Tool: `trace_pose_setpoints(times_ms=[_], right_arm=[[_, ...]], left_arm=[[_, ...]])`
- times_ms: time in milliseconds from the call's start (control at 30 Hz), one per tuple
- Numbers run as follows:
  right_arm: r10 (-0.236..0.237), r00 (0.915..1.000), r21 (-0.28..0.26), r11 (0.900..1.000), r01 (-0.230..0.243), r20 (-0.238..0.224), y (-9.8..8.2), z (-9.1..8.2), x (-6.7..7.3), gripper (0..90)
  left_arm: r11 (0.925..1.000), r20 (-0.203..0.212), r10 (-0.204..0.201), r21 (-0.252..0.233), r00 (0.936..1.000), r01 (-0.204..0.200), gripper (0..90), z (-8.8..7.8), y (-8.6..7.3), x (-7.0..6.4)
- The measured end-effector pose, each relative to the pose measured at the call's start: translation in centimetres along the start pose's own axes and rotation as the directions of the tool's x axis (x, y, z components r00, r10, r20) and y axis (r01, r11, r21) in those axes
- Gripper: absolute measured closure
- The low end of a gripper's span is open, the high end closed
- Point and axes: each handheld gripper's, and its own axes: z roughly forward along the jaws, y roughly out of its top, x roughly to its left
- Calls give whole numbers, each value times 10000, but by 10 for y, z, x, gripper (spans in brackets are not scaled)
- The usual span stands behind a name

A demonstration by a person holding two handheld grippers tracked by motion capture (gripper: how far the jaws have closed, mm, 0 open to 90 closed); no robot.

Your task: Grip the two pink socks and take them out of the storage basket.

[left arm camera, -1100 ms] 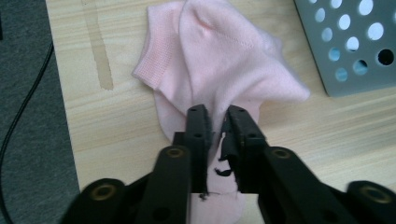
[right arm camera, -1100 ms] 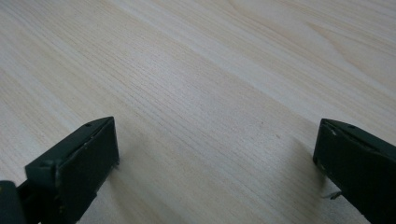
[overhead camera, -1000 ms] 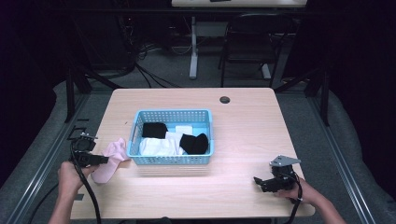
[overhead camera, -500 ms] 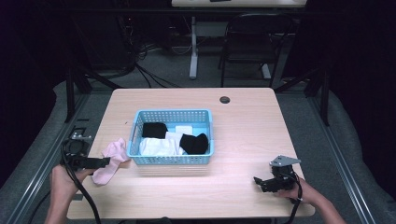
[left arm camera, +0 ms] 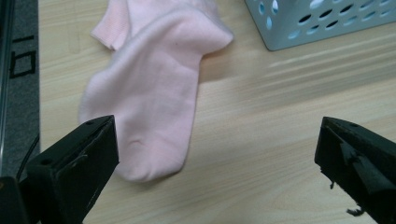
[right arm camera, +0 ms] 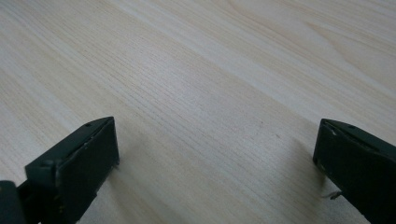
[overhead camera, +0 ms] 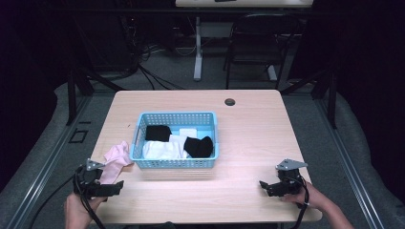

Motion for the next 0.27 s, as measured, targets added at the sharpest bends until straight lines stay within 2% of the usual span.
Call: trace_pose_setpoints(times_ms=[200,267], right_arm=[[-54,10000,86,9999,54,15,0,0,-1,0],[-46,10000,74,10000,46,25,0,0,-1,0]], left_arm=[[9996,-175,284,-53,9994,-285,0,6,-6,-3],[9993,-70,353,-148,9994,-354,0,6,-6,-3]])
